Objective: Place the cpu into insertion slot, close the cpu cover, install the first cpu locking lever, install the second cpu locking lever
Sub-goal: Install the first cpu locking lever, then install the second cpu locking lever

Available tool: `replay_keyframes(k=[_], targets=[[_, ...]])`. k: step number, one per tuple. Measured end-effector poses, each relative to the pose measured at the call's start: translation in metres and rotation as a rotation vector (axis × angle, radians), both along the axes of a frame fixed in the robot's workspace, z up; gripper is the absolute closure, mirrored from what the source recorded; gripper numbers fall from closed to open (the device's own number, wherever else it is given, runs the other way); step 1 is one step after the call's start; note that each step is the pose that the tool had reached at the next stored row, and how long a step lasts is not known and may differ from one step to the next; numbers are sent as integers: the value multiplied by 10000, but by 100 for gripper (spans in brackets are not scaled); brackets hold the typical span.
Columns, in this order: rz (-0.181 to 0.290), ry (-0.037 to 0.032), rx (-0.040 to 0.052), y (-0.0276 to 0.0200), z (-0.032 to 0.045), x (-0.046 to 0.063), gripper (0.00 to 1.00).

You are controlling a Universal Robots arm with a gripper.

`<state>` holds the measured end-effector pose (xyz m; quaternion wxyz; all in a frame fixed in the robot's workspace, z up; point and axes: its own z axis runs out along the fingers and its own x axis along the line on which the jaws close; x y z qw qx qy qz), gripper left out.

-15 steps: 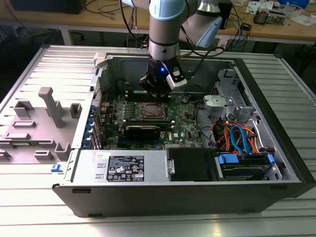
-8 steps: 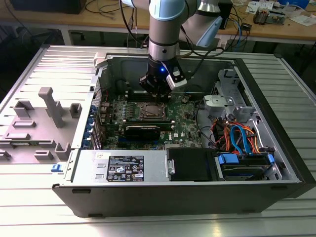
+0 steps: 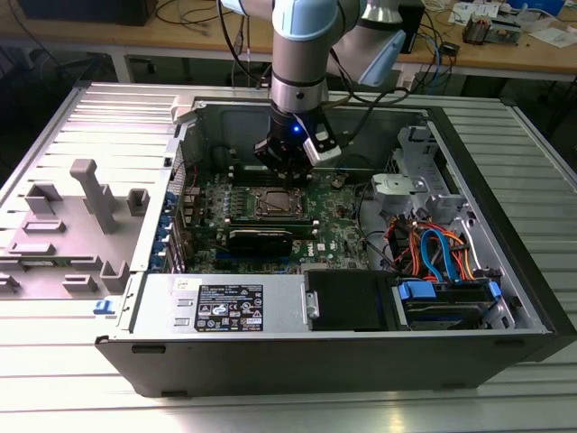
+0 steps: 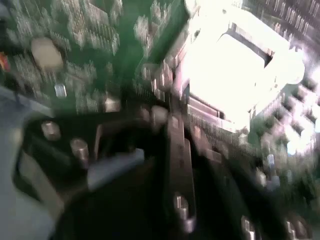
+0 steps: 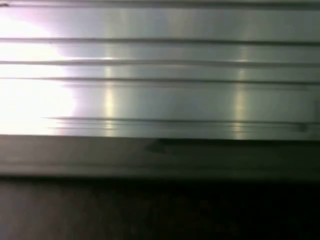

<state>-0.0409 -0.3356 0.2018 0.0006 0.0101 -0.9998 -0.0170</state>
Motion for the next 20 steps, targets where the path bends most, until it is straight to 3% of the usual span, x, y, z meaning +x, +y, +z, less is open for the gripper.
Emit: replay_keyframes(k=[1, 3, 9, 13, 20], targets=[[-1, -4, 93, 2, 6, 0, 89], [-2, -7, 153, 4, 19, 1, 89], [-1, -1, 144, -31, 57, 0, 89], [-1, -1, 144, -86, 57, 0, 89], [-1, -1, 144, -93, 58, 0, 89]])
